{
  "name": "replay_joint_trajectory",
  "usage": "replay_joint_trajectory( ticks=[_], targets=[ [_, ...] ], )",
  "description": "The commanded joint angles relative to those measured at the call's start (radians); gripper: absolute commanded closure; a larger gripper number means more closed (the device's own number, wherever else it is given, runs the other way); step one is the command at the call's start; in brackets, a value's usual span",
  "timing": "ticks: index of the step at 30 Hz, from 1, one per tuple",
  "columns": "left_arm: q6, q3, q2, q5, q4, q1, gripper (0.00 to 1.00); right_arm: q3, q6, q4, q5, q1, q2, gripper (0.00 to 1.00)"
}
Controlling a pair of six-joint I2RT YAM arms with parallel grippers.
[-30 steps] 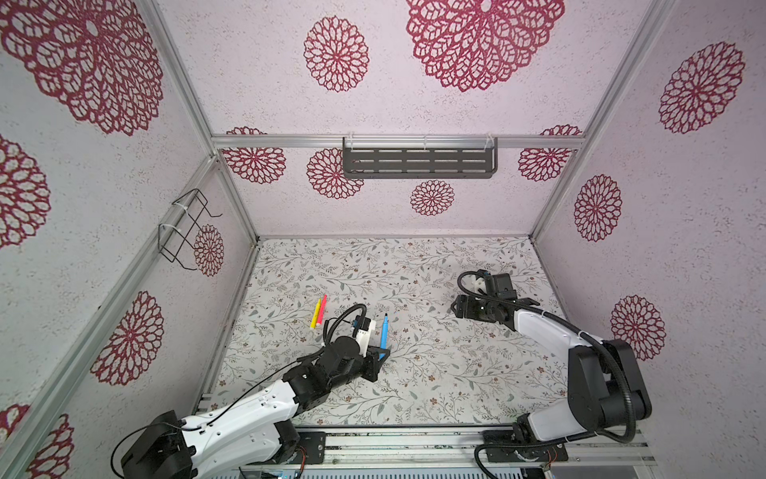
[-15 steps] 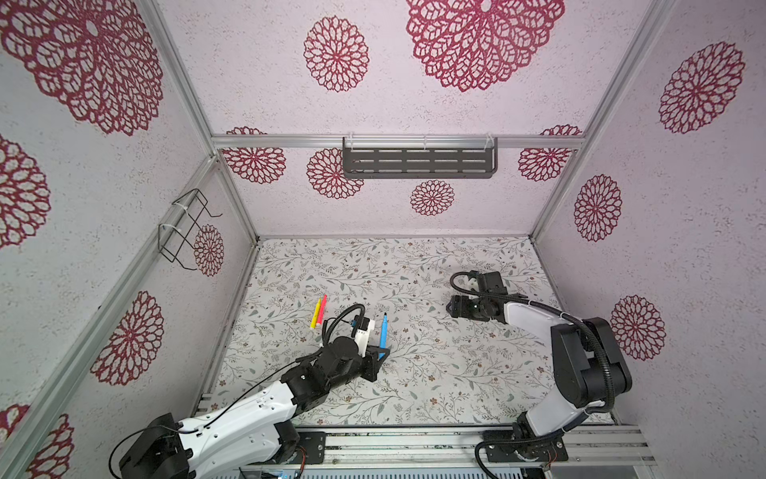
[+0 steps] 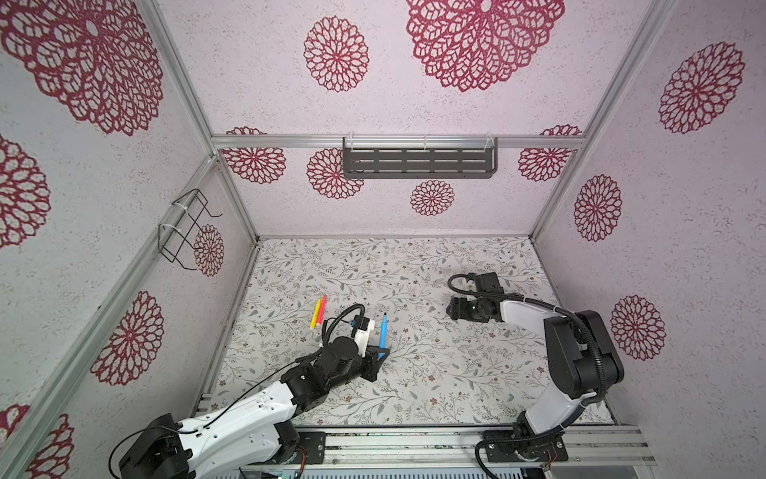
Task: Insert the pens into the pen caps
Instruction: 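Move the right gripper away to the far table area over the clear caps, then lower the right gripper and grasp a clear pen cap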
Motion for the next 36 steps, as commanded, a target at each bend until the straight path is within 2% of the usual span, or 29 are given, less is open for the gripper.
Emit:
replay_joint_trajectory(
  ticks=[1, 19, 30, 33, 36],
  targets=[
    [0.005, 0.003, -0.003, -0.019, -0.002, 0.006, 1.0, 0.003, -0.017, -0.001, 0.011, -0.001, -0.002, 0.2],
    [0.009, 0.01, -0.001, -0.03, -0.006, 0.006, 1.0, -0.06, 0.017, 0.032, -0.001, 0.042, -0.028, 0.26],
    [0.01, 0.005, -0.016, -0.046, -0.02, 0.005, 1.0, -0.003, 0.029, -0.07, 0.148, 0.042, -0.038, 0.28],
    [0.012, 0.008, -0.009, -0.044, -0.016, 0.005, 1.0, 0.011, 0.034, -0.08, 0.154, 0.042, -0.032, 0.32],
    [0.014, 0.012, -0.002, -0.038, -0.018, 0.005, 1.0, 0.028, 0.04, -0.085, 0.152, 0.042, -0.013, 0.4]
  ],
)
